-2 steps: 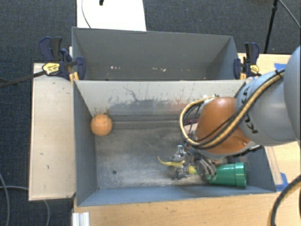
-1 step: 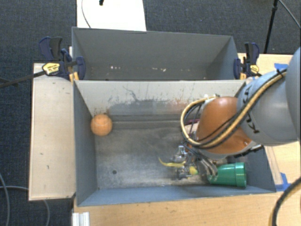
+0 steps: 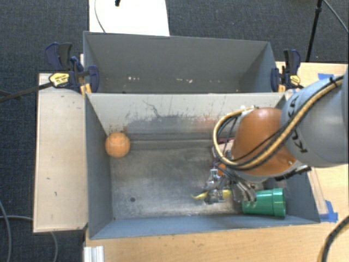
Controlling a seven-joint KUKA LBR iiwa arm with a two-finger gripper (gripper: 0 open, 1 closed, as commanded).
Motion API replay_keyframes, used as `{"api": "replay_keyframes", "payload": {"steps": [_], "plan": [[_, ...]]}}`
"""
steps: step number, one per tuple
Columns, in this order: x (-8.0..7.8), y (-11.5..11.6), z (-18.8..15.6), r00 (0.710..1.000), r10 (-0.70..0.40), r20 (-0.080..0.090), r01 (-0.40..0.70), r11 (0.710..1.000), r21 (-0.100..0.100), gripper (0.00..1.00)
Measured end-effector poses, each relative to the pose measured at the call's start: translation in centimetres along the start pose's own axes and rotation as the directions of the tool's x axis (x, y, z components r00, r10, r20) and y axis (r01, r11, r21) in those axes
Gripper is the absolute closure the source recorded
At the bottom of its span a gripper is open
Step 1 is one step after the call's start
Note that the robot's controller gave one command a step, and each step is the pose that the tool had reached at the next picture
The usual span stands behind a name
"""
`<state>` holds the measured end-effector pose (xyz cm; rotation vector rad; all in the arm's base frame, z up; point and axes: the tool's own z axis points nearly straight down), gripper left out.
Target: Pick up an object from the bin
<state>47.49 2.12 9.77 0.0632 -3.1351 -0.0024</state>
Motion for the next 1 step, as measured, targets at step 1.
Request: {"api": "replay_keyframes", "payload": {"steps": [1], "plan": [[-0.28, 0.14, -3.25, 1.0, -0.002, 0.008, 0.002, 1.0, 0.001, 1.0]]}}
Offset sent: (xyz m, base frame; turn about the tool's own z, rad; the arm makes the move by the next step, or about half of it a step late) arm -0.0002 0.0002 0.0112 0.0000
